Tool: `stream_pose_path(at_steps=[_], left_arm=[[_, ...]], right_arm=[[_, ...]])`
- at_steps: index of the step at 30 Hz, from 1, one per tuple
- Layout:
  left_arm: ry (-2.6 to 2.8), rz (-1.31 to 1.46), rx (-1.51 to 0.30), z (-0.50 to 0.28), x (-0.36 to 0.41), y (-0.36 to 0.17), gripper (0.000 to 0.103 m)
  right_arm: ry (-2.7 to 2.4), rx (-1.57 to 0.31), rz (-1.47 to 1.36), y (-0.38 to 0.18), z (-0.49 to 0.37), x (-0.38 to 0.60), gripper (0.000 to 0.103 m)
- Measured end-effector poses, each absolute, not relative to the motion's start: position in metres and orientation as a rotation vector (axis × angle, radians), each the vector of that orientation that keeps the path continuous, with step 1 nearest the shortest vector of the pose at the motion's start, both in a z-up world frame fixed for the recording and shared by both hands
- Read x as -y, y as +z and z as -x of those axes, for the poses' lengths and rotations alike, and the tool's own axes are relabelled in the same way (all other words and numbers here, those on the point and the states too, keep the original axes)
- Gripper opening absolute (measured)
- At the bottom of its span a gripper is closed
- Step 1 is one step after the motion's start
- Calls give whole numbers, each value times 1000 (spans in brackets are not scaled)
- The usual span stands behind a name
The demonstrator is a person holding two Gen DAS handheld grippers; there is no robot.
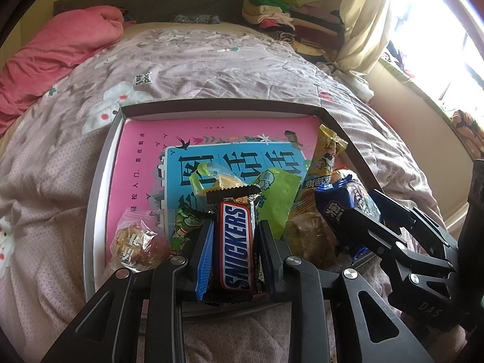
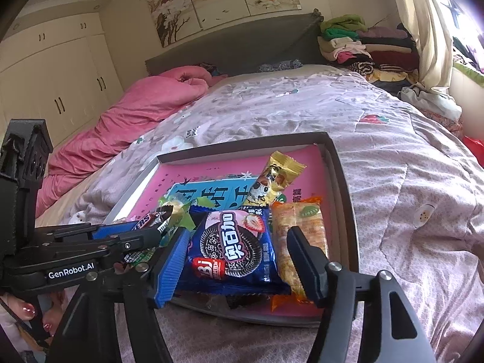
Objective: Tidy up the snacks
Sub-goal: 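Lower the Snickers bar into the tray with the left gripper while the right lowers the Oreo bag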
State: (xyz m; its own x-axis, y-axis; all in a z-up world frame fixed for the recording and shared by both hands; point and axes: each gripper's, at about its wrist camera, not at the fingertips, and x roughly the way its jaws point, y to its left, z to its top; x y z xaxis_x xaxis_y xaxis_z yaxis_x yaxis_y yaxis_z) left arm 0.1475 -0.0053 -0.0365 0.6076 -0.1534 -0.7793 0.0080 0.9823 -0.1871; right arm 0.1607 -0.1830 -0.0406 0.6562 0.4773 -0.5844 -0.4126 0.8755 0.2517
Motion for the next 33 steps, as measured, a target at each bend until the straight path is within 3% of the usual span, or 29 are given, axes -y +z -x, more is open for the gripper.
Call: stream_pose_path(at_steps=[8, 12, 28, 33], left_arm=[[-93, 175, -908, -147, 6, -34, 29], [-94, 171, -905, -147, 6, -33, 29], [-110, 175, -894, -146, 6, -29, 29], [-112, 178, -886, -144, 5, -27, 34]], right_arm=[[505, -680, -102, -36, -153, 192, 67], [493, -688, -103, -37, -151, 196, 57], [489, -669, -75, -39, -150, 188, 57], [496, -668, -77, -40, -150, 187, 57]])
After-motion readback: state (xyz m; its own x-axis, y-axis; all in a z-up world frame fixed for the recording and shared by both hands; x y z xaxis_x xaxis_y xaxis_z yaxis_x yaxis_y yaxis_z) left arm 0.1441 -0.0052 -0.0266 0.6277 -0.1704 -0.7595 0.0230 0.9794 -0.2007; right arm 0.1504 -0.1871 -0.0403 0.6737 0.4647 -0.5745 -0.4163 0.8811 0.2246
